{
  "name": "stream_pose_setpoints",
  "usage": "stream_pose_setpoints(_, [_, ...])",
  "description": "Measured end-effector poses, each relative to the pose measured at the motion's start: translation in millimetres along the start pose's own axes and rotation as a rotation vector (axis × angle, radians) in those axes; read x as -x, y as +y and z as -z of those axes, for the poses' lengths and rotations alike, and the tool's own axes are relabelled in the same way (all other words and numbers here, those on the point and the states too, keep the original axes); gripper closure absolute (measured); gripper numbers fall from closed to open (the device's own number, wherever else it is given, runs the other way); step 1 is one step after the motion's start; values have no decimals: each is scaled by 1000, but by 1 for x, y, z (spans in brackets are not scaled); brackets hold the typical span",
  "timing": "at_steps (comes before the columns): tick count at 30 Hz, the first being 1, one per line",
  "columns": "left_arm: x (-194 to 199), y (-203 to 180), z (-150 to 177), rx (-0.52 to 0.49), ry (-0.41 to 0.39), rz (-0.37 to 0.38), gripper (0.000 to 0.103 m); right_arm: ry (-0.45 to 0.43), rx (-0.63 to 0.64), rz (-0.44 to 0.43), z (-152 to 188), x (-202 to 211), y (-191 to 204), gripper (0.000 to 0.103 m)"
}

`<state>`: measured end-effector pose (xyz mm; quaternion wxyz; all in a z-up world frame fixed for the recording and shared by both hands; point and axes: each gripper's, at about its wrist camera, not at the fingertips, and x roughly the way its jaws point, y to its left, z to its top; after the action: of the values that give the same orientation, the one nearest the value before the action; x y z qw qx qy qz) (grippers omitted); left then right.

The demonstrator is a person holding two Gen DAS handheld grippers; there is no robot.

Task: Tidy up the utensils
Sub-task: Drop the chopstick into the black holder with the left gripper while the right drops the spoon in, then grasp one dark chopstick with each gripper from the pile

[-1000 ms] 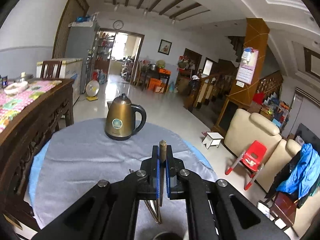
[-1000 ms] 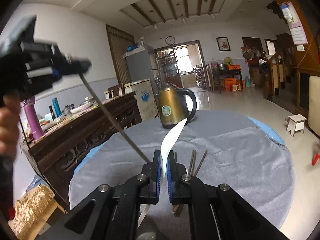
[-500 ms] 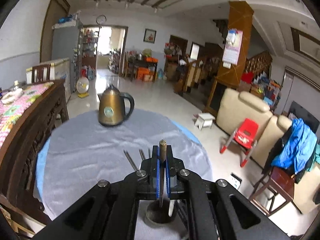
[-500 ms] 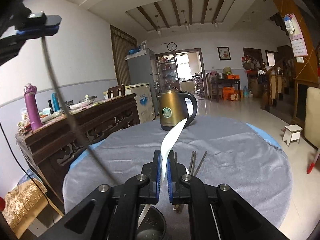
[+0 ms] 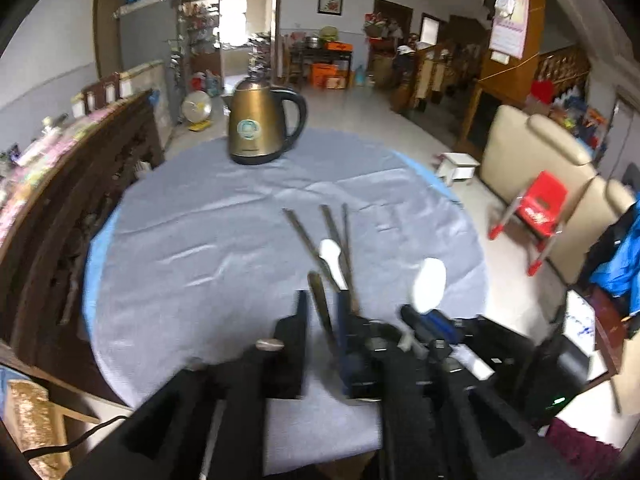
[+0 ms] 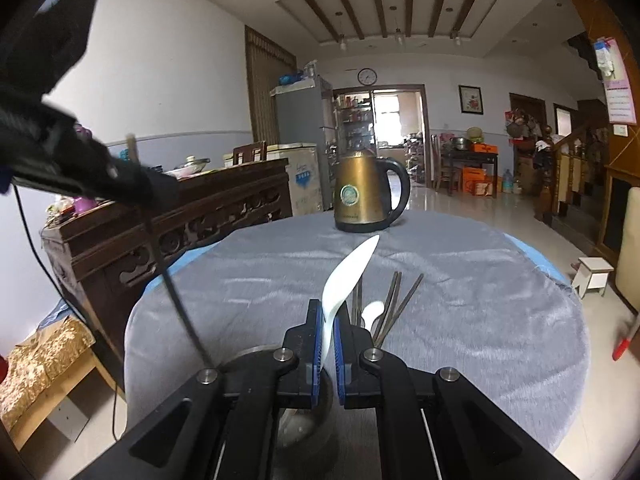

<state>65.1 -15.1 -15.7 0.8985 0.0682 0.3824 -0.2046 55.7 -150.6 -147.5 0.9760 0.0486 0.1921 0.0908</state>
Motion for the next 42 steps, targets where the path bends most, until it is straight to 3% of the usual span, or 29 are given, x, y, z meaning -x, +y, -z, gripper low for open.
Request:
stream_pose_setpoints(2, [8,3,6,1,-38,-52,44,11,-12,-6,3,2,-3,96])
stream_pose_setpoints(11, [21,32,18,18,-89,-255,41,8,-11,-37,1,10,5,96])
stream_pose_setpoints(16, [23,52,21,51,-96,-320,40,-11,27,-61,-3,16,17,96])
stream_pose_setpoints(19, [24,61,23,72,-93,-329,40,-33,64,-65,-7,23,24,93])
stream_pose_setpoints(23, [25,65,24,80,-95,-331,39,-52,74,-72,-12,30,29,77])
stream_pose_setpoints(42, [17,60,25,91,-75,-291,37,-48,-68,-1,-19,31,-9,77])
